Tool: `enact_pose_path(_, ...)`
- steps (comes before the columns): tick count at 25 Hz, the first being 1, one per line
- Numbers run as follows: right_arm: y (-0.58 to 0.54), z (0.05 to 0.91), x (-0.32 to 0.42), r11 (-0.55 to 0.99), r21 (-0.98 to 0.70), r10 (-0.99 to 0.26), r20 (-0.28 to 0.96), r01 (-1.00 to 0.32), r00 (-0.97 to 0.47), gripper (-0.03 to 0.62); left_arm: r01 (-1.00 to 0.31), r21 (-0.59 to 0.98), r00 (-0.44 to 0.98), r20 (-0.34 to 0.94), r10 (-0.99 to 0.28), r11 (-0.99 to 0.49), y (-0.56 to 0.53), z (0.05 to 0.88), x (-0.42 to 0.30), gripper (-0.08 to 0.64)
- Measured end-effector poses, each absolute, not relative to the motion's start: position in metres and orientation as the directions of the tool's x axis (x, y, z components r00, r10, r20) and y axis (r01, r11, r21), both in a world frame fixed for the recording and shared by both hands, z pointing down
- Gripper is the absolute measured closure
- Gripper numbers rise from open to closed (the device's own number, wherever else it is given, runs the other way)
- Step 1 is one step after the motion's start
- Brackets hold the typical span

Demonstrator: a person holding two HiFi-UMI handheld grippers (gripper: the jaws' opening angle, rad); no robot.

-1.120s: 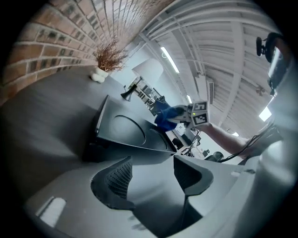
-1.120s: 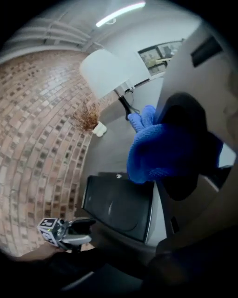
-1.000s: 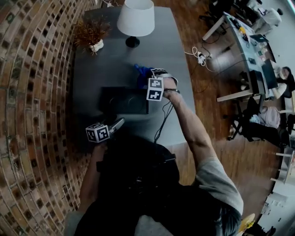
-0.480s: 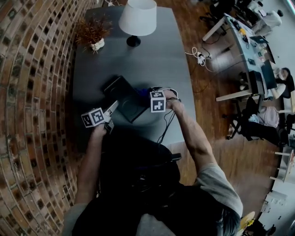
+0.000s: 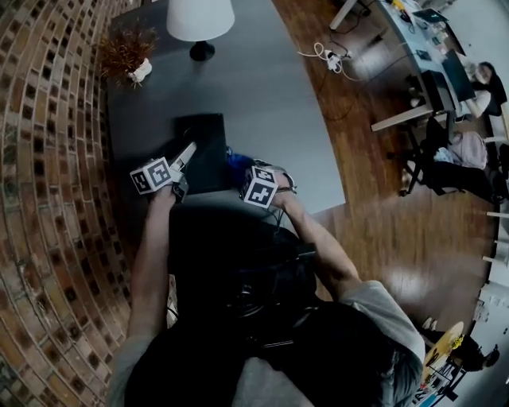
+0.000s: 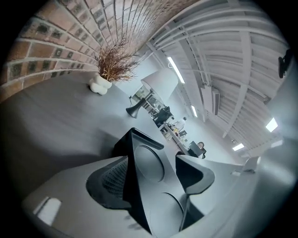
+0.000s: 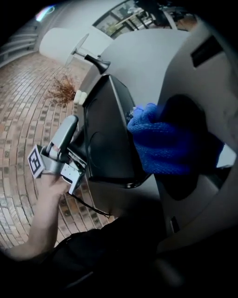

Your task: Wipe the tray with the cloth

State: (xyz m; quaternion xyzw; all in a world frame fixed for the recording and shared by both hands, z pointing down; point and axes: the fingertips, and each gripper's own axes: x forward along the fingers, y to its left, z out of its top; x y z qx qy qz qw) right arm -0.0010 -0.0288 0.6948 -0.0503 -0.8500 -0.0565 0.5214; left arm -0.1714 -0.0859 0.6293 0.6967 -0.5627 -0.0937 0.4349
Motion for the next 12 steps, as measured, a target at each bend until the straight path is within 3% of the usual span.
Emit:
enact_pose_path(4, -0.046, 0.684, 0.010, 0.996, 0.031, 0.015, 0.870, 0.084, -0.494, 0.423, -0.742, 0.666, 0.366, 0.311, -0.877, -0.074, -0.064, 0.604, -0.159, 0.253)
enact_pose_path(7, -0.073, 0.680, 0.024, 0.996, 0.081, -0.052, 0.871, 0.039, -0.489, 0.420, -0.761, 0.617, 0.456, 0.284, -0.844, -0.203, -0.044, 0.591, -0.131, 0.270)
enact_pose_path(12, -0.139, 0.663, 0.011, 0.976, 0.219, -0.195, 0.850, -0.008, -0.489, 0.420, -0.811, 0.517, 0.505, 0.381, -0.775, -0.275, -0.021, 0.609, -0.105, 0.270)
